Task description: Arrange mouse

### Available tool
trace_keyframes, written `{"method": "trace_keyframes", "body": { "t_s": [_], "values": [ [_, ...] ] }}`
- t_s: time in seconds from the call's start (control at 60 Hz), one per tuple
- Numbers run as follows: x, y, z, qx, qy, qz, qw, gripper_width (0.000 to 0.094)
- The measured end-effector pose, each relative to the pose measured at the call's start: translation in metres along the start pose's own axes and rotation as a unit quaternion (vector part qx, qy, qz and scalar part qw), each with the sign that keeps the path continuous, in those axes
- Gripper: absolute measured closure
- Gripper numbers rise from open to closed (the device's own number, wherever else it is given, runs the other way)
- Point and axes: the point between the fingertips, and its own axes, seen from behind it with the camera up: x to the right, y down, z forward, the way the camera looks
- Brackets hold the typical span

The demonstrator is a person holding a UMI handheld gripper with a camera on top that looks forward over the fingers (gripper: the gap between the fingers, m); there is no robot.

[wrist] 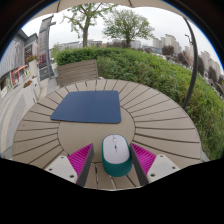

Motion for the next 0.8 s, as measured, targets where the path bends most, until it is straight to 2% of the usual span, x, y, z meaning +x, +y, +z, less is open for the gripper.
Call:
{"method": "trace_keyframes", "body": {
  "t_s": [0.033,0.05,0.067,0.133,0.217,0.367,0.533,0.667,0.8],
  "values": [
    [0.004,0.000,0.000,0.002,0.008,-0.008,1.000,0.0316],
    [0.004,0.000,0.000,0.004,0.008,-0.010,1.000,0.0432],
    [0.004,0.000,0.001,0.003,0.007,-0.012,1.000,0.0481],
    [0.004,-0.001,0.001,-0.014,0.010,-0.026,1.000,0.0517],
    [-0.001,-0.025,-0.006,-0.017,-0.001,-0.010,1.000,0.0517],
    [-0.020,-0.135,-0.015,0.044,-0.016,-0.018,0.999,0.0520],
    [-0.053,-0.216,0.036,0.063,-0.033,-0.005,0.997,0.0519],
    [-0.079,-0.212,0.100,0.041,-0.034,0.015,0.998,0.0519],
    [-0.095,-0.181,0.149,0.019,-0.023,-0.002,1.000,0.0520]
  ]
}}
